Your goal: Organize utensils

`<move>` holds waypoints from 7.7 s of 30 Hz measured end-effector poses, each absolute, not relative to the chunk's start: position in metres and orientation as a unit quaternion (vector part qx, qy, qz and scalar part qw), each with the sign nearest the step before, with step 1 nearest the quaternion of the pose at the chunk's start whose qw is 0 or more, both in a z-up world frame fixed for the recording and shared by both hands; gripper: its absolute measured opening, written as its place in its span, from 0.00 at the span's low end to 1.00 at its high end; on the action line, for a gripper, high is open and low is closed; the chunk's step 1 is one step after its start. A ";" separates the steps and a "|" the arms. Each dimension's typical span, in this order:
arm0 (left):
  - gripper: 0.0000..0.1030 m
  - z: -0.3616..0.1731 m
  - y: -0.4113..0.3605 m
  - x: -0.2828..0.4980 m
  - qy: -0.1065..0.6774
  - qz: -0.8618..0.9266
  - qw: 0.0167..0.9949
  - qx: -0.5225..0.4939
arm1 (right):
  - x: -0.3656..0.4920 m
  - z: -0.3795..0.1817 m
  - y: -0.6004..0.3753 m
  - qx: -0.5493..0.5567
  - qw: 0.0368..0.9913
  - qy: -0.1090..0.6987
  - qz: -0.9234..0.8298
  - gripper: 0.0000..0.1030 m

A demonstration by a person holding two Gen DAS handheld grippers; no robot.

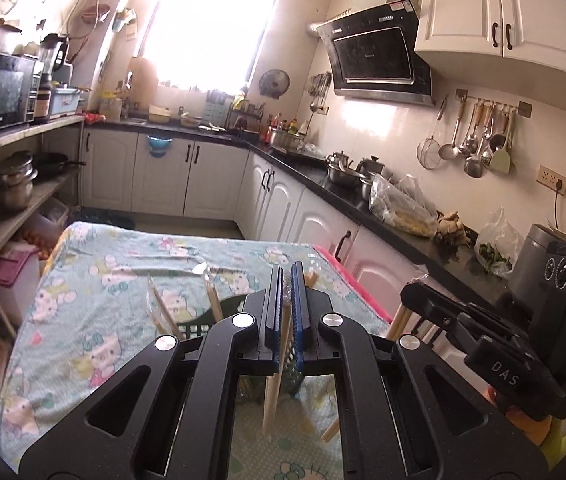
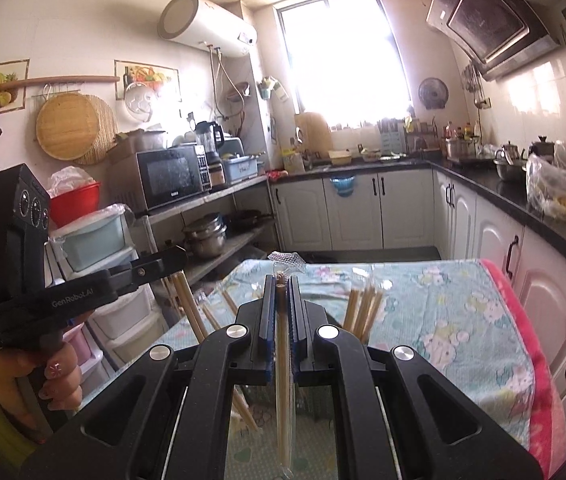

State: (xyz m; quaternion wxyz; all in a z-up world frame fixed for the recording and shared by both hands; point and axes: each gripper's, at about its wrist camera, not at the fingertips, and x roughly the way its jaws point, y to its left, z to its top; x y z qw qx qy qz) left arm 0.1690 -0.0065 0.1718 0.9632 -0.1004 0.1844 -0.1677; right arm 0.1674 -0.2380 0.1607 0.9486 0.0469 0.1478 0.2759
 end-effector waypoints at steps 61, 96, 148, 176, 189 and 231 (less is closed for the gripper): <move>0.02 0.119 0.014 0.261 0.210 -0.095 0.967 -0.110 | 0.287 0.116 -0.185 0.042 0.962 0.115 0.244 0.06; 0.74 0.102 0.022 0.199 0.232 -0.077 0.964 -0.104 | 0.239 0.090 -0.203 0.039 0.948 0.205 0.239 0.49; 0.90 0.016 0.003 0.103 0.243 -0.050 0.966 -0.076 | 0.117 -0.007 -0.252 0.018 0.951 0.229 0.205 0.94; 0.90 -0.007 -0.014 0.080 0.183 -0.051 0.980 -0.061 | 0.080 -0.016 -0.262 0.021 0.975 0.148 0.164 0.94; 0.90 -0.009 -0.013 0.079 0.182 -0.049 0.980 -0.061 | 0.079 -0.016 -0.259 0.020 0.975 0.151 0.164 0.94; 0.90 -0.009 -0.012 0.080 0.182 -0.051 0.980 -0.062 | 0.083 -0.019 -0.260 0.021 0.975 0.155 0.159 0.94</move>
